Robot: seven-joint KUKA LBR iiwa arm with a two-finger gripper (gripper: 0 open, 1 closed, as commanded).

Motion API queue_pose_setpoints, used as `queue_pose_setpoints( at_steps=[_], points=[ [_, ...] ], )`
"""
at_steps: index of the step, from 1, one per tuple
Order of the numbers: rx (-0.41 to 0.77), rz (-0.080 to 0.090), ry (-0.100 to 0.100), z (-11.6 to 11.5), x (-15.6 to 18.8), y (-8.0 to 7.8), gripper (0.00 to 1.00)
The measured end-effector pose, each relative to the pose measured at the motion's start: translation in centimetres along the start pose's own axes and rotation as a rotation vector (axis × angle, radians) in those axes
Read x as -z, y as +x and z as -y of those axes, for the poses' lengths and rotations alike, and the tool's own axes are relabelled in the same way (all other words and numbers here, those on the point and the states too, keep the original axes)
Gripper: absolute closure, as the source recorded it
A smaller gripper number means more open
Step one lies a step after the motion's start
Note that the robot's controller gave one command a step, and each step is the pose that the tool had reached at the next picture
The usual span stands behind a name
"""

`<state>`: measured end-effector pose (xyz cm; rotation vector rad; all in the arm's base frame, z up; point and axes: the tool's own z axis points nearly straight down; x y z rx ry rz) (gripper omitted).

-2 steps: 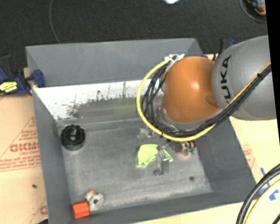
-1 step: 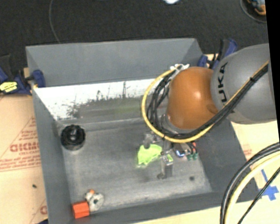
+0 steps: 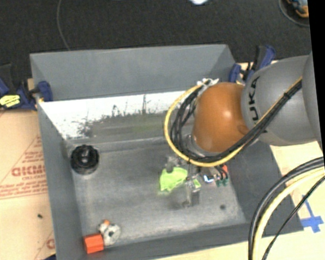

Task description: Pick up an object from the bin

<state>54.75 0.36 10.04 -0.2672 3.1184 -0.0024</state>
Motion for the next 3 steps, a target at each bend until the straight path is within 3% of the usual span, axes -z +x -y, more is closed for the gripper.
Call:
queue_pose_setpoints(
  at_steps=[1,3],
  points=[
    [-0.003,-0.006,-0.002,0.03,-2.87,-0.52,1.00],
    [0.007,0.000,-0.001,0.21,-2.91,-1.24,1.00]
  ],
)
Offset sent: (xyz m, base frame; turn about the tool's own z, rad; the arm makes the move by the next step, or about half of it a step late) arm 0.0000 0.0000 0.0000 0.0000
